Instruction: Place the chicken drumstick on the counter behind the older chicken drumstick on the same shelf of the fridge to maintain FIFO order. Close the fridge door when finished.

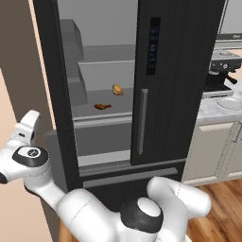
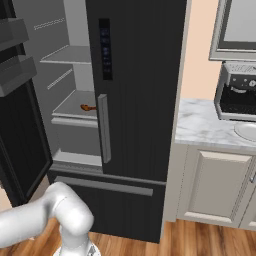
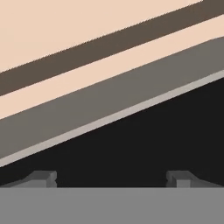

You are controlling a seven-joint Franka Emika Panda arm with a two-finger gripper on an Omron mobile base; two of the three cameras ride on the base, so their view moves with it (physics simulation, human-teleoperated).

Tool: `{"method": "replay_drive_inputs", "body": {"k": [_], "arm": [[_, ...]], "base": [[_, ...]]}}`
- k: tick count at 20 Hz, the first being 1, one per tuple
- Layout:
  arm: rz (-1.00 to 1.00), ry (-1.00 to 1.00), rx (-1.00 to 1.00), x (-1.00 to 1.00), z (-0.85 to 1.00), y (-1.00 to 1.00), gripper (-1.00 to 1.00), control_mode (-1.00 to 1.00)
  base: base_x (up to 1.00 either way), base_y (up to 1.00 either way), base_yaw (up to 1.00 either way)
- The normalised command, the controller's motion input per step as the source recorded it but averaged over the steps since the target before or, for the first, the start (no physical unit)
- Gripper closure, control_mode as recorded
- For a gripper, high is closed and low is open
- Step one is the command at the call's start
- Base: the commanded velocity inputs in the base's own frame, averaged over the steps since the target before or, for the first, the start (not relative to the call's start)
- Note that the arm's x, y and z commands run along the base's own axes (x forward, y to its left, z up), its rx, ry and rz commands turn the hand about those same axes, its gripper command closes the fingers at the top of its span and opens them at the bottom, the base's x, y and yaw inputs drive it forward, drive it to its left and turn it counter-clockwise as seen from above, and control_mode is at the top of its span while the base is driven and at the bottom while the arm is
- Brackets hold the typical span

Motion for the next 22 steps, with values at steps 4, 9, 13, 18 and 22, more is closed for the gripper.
{"method": "replay_drive_inputs", "body": {"k": [4,9,13,18,22], "arm": [[-0.04,0.05,0.02,0.01,0.0,-0.72,-1.0,-1.0],[-0.01,0.0,0.03,0.0,0.0,-0.89,-1.0,-1.0],[0.0,0.04,0.04,0.15,0.0,-0.99,-1.0,-1.0],[0.0,0.02,0.04,0.11,0.01,-1.0,-1.0,-1.0],[0.0,0.01,0.04,0.14,0.03,-1.0,-1.0,-1.0]], "base": [[0.0,0.0,0.0],[0.0,0.0,0.0],[0.0,0.0,0.0],[0.0,0.0,0.0],[0.0,0.0,0.0]]}}
